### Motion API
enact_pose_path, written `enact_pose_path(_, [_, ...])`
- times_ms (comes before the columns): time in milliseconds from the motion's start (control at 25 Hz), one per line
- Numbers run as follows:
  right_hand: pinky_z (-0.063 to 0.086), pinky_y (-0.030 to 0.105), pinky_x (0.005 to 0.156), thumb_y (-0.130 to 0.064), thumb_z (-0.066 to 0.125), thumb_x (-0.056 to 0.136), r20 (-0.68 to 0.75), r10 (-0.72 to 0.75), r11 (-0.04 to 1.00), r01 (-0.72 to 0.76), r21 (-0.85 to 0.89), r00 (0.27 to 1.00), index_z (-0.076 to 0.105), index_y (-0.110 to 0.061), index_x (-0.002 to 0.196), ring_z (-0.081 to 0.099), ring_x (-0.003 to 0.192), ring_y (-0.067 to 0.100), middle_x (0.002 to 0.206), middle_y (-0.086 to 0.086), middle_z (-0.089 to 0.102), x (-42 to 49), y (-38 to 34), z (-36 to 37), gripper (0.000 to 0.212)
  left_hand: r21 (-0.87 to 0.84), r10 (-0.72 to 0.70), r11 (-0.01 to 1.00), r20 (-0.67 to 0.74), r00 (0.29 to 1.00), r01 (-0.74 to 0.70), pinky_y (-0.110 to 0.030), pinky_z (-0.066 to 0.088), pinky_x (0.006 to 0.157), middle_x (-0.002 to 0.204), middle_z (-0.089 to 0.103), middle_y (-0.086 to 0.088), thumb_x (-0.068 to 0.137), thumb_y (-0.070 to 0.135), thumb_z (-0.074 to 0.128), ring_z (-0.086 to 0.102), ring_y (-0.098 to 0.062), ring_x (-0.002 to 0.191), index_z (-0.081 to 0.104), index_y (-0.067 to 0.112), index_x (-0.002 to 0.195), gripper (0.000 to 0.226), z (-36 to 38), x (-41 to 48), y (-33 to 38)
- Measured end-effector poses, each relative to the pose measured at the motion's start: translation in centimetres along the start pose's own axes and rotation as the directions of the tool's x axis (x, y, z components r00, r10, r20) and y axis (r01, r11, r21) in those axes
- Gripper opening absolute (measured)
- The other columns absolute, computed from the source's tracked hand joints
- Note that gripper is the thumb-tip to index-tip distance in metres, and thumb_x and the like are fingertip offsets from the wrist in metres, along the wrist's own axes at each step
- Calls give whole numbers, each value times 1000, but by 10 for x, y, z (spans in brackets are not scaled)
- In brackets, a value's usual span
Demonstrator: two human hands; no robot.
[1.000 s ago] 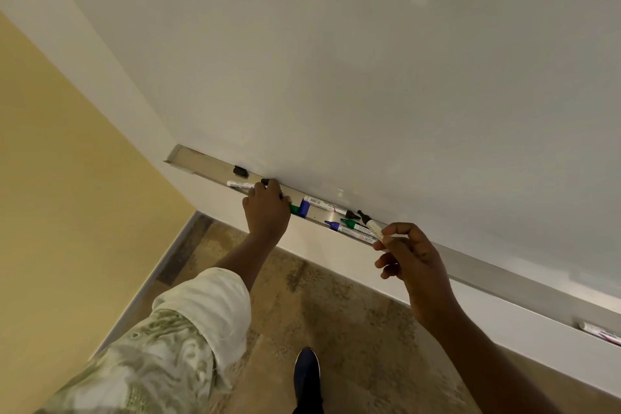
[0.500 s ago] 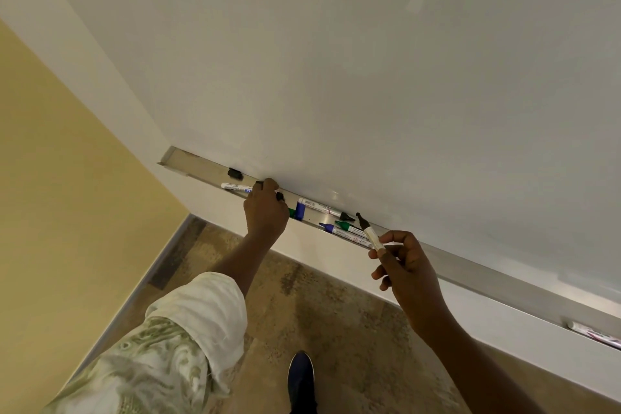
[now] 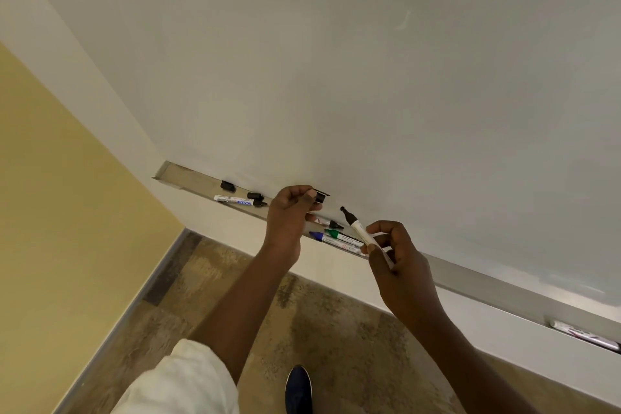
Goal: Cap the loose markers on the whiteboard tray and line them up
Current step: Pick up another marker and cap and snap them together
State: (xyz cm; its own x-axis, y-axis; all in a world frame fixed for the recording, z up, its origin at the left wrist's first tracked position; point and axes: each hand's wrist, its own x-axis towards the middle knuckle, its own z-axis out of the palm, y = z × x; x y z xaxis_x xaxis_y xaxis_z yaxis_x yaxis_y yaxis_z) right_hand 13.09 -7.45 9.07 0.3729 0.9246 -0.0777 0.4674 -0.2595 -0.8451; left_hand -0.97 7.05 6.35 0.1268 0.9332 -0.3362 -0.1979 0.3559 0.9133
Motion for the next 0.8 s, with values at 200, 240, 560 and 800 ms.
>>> enact_pose_path(200, [43,18,46,-15,56,96,-15,-89,995,88,-45,996,49,-32,114,58,61,9,94,-10,66,-8,-12,-17,26,-119,-21,992,98,995,32,-29,56,69,85,74,-7,96,8,60,68,-22,78,67,7,99,8,15,-31,8])
enact_pose_path(240, [43,18,46,-14,56,96,-21,-101,994,100,-50,995,49,-32,114,57,61,10,93,-10,65,-11,-13,-20,26,-115,-18,993,109,994,31,-29,56,68,85,74,-8,96,8,59,68,-22,79,67,7,99,8,18,-35,9])
enact_pose_path(560, [42,19,45,-17,56,96,-48,-138,988,134,-70,989,50,-32,114,55,57,10,88,-12,62,-26,-14,-40,24,94,93,989,180,979,-111,-27,58,71,83,75,-3,97,9,59,69,-15,74,67,6,100,9,40,-66,16])
enact_pose_path(800, [37,18,45,-41,51,96,-79,-89,995,85,-58,993,58,-31,102,48,50,5,61,-11,52,-37,-13,-51,14,-34,70,997,243,967,-64,-29,54,63,78,72,-7,99,19,56,65,-20,70,66,6,92,17,57,-86,14])
